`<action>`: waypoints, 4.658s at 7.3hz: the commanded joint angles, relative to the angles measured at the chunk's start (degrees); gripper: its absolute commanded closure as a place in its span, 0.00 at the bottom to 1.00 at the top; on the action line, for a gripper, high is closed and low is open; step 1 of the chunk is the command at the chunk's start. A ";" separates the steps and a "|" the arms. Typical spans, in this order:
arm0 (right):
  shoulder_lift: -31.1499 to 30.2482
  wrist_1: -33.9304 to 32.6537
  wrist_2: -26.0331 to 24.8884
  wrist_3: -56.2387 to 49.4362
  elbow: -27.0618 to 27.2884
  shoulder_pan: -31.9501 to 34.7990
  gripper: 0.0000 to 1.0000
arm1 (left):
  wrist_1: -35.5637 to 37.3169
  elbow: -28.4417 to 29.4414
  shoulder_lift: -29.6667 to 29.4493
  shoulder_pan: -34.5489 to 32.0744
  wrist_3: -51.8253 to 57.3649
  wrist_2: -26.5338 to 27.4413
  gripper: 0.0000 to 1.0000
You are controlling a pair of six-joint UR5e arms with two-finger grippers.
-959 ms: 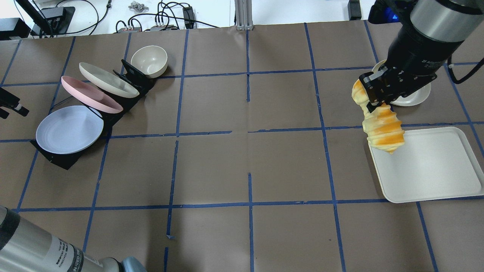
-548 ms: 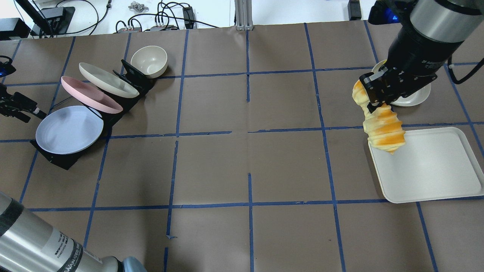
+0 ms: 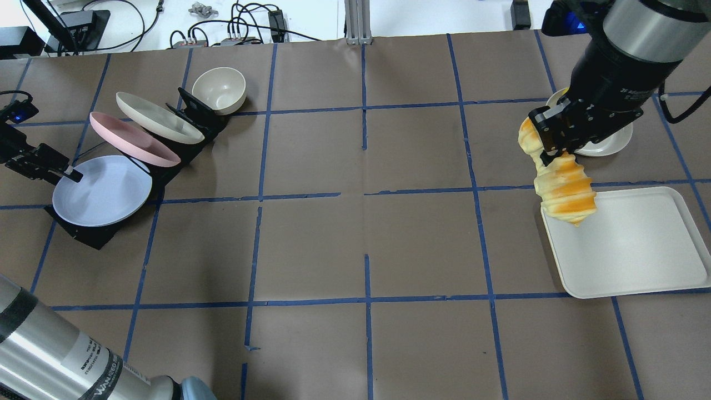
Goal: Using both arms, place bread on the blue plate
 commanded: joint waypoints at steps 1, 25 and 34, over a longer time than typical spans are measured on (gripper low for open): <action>-0.03 0.06 -0.13 0.02 0.19 0.07 0.94 | -0.31 0.57 -0.33 -0.07 -0.16 0.39 0.84; 0.32 -1.78 -1.97 11.79 -0.08 7.80 0.95 | 23.44 -20.78 17.81 -42.76 -30.04 -10.68 0.98; 6.70 -14.30 1.55 21.15 0.54 13.48 0.95 | 30.64 -24.57 18.46 -45.00 -37.94 -9.37 0.08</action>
